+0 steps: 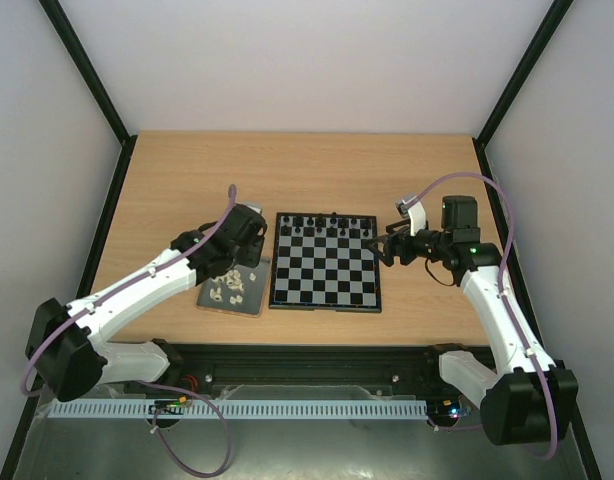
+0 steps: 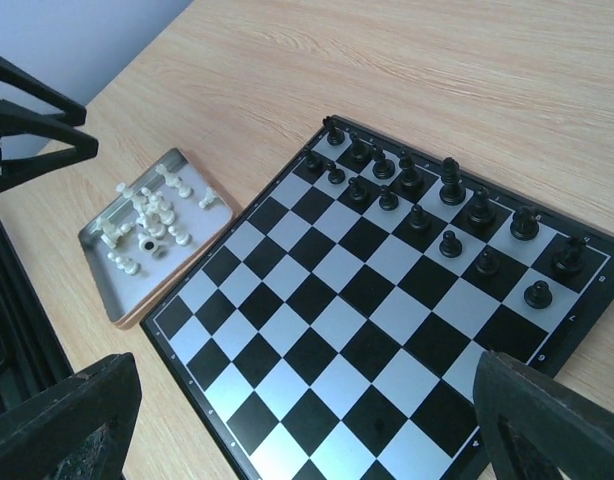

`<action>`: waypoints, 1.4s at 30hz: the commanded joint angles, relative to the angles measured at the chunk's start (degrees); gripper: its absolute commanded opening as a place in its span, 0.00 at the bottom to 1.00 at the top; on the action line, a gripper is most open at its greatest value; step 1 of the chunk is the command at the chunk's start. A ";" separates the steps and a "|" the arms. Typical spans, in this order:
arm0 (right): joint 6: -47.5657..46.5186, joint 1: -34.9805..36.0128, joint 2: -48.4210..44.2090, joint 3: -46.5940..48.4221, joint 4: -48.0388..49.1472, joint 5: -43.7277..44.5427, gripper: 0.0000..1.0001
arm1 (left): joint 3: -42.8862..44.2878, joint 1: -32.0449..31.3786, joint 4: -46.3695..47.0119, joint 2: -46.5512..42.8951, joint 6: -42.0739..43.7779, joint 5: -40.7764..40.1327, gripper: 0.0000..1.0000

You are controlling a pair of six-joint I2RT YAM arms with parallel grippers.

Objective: Set up the chess pieces on the board

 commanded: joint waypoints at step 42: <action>-0.53 -0.05 -1.59 -2.27 1.64 -1.53 0.92 | -0.05 1.88 -1.73 18.21 0.68 8.92 0.30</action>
